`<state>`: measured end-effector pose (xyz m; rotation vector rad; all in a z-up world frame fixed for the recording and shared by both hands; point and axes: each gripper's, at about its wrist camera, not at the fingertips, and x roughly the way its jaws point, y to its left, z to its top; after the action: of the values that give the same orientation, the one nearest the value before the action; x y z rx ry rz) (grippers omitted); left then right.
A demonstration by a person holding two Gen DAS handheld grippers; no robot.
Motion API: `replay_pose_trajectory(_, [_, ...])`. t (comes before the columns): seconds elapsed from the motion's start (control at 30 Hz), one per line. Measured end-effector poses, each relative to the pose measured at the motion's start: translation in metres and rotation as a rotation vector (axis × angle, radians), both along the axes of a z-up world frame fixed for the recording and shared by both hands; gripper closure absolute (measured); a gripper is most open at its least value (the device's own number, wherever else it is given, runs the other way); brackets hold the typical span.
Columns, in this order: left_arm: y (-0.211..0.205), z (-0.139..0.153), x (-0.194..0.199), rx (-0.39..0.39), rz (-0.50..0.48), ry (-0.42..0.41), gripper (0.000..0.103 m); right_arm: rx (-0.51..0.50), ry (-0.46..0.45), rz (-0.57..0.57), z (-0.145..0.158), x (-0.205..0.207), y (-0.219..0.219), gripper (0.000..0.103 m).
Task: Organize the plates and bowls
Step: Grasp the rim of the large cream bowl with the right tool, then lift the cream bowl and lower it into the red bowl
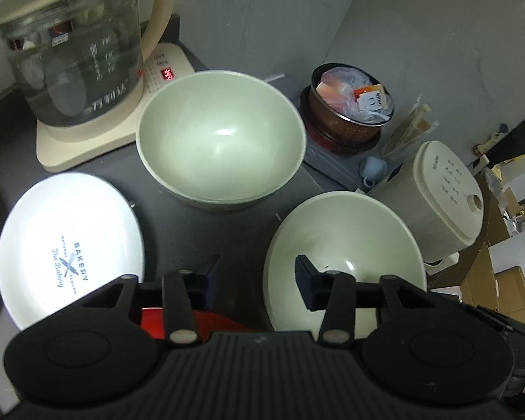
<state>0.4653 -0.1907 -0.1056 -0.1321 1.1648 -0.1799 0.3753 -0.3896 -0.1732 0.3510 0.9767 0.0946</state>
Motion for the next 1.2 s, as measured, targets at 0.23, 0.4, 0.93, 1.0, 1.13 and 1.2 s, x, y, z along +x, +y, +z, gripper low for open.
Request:
replay_pose_trajectory(0.23, [-0.002,-0.021,0.011,-0.048,0.02,0.061,0.078,-0.023,0.043,0.005,-0.011,0.008,0.004,0.069])
replay_pose_trajectory(0.4, [-0.004,-0.032,0.015,-0.059,0.03,0.096,0.089,-0.037,0.05,0.013,-0.015,0.01,0.009,0.084])
replay_pose_trajectory(0.93, [0.007,-0.016,0.004,-0.101,0.017,0.054,0.096,-0.068,-0.065,-0.016,0.01,-0.01,0.016,0.087])
replay_pose_trajectory(1.0, [0.009,-0.009,0.001,-0.11,0.012,0.036,0.096,-0.064,-0.08,-0.023,0.015,-0.015,0.017,0.087])
replay_pose_trajectory(1.13, [0.014,0.006,-0.005,-0.128,0.007,0.001,0.096,-0.058,-0.109,-0.031,0.027,-0.022,0.019,0.087])
replay_pose_trajectory(1.2, [0.018,0.014,-0.011,-0.139,0.005,-0.017,0.096,-0.064,-0.129,-0.032,0.034,-0.026,0.02,0.087])
